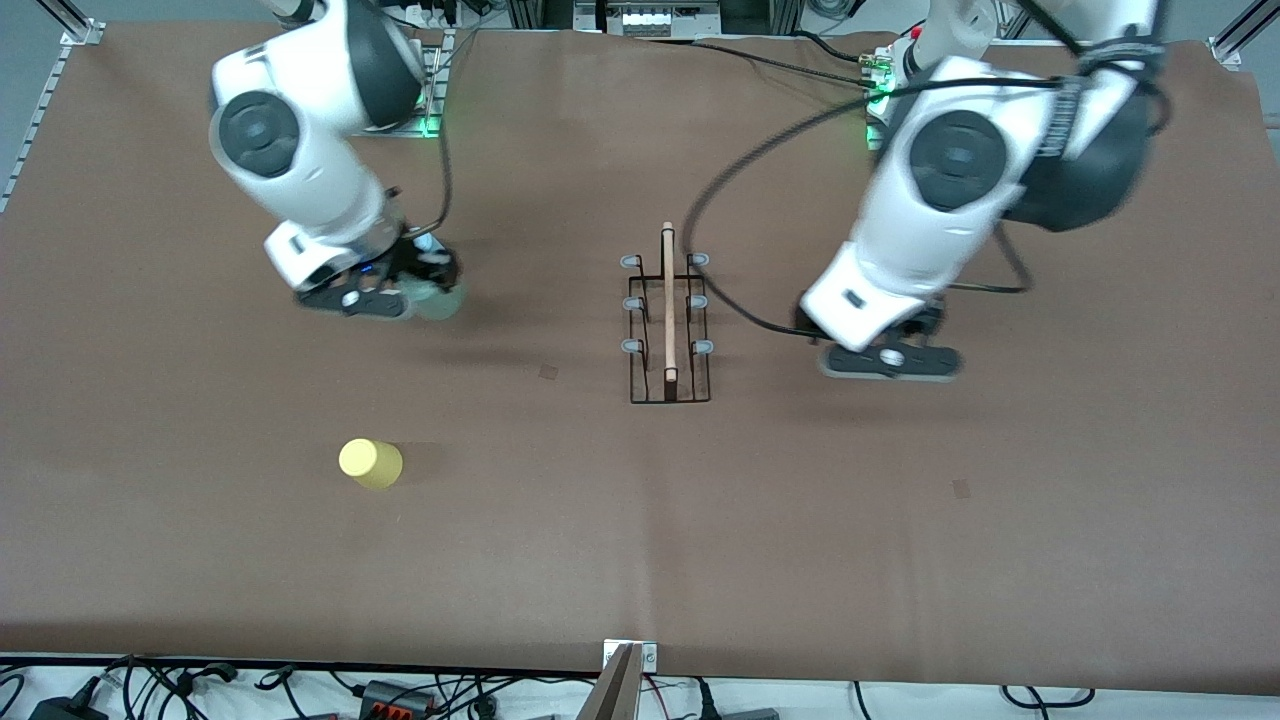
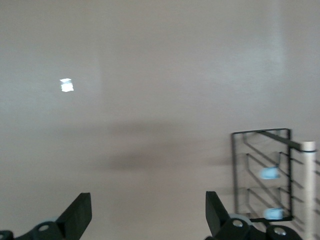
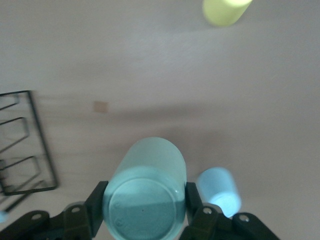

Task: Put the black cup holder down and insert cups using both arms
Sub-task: 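Lower the holder and open the left gripper while the right gripper lifts the teal cup, then withdraw the left gripper while the right gripper carries the teal cup to the holder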

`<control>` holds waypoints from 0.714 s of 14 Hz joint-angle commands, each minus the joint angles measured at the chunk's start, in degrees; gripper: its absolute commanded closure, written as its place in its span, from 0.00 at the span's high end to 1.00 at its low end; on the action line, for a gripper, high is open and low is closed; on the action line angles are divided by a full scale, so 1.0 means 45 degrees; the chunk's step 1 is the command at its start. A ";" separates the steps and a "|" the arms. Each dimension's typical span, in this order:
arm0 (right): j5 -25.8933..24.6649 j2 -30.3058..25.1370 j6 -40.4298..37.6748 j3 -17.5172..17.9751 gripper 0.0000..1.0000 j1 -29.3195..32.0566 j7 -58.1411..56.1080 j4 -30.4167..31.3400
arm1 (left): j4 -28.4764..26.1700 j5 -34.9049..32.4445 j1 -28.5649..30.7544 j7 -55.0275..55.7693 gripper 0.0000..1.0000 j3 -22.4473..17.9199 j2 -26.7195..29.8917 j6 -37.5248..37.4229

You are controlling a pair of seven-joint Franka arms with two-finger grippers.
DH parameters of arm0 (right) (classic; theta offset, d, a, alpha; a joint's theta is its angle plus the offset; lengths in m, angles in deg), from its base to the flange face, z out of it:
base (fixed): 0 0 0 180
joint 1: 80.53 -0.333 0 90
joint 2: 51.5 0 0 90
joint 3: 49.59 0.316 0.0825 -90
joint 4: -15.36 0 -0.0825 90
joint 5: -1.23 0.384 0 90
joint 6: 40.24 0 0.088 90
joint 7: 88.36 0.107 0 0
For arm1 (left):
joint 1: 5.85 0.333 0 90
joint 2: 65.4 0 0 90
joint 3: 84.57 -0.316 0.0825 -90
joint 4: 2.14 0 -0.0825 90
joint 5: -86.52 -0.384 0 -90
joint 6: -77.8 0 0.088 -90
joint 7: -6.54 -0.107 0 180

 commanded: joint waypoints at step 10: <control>0.0184 0.0910 0.2210 -0.0022 0.14 -0.4168 0.8067 -0.0235 | -0.0208 0.0167 0.4443 -0.6671 1.00 0.0264 0.1481 -0.2712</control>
